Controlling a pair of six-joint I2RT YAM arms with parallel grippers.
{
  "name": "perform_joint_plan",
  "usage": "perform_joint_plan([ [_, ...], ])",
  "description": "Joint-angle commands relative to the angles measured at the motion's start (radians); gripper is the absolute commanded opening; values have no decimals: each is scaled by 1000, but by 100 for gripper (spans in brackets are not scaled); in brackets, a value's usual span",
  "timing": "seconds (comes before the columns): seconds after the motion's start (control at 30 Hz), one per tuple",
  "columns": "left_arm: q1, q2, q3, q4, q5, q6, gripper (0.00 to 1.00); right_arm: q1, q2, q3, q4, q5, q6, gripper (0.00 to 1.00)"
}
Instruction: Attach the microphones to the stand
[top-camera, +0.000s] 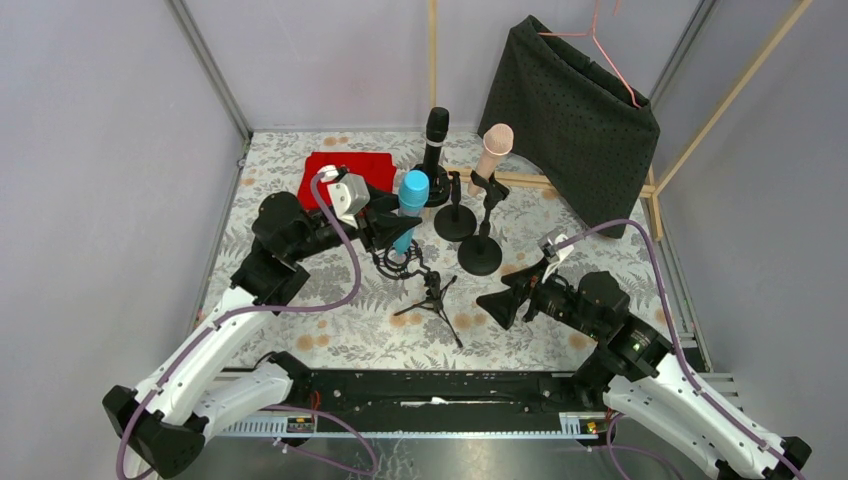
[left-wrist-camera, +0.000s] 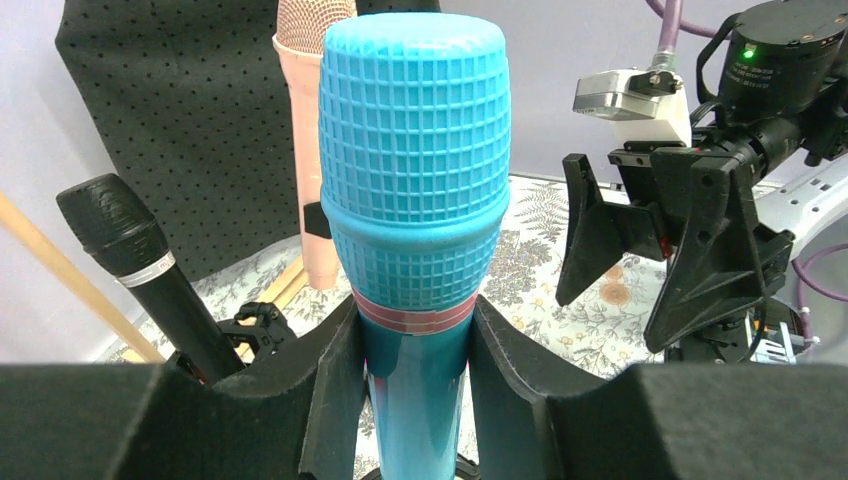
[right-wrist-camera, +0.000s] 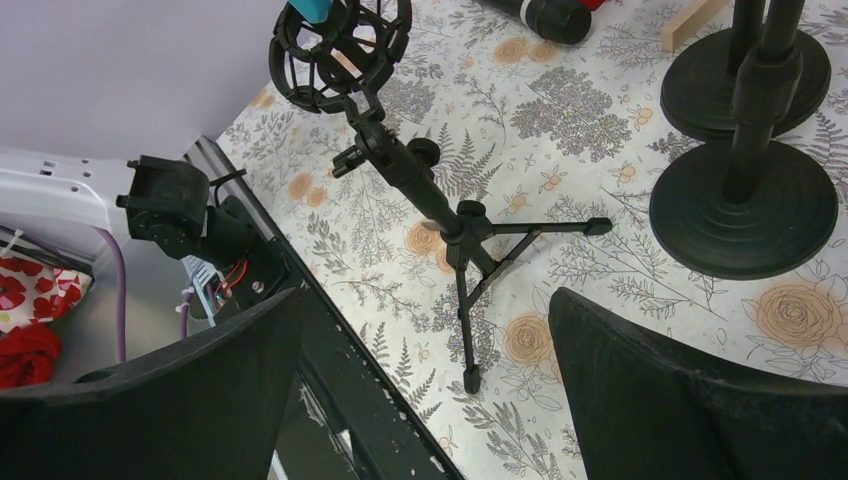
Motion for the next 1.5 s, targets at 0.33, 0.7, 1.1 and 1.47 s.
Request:
perform_joint_plan([
  [0.33,-6,-50,-109,46,-74,6,0,-3,2,-21,32,-21,-12,99],
  [0.7,-6,-120,-230,108,-149,-51,3,-3,10,-28,46,-34,-9,99],
  [1.1,-19,-145,-305,135,-197,-89,16,-3,21,-35,54,-39,-12,99],
  [1.47,-45,-178,-341,115,-245,-97,26,-4,25,-39,58,-42,-12,99],
])
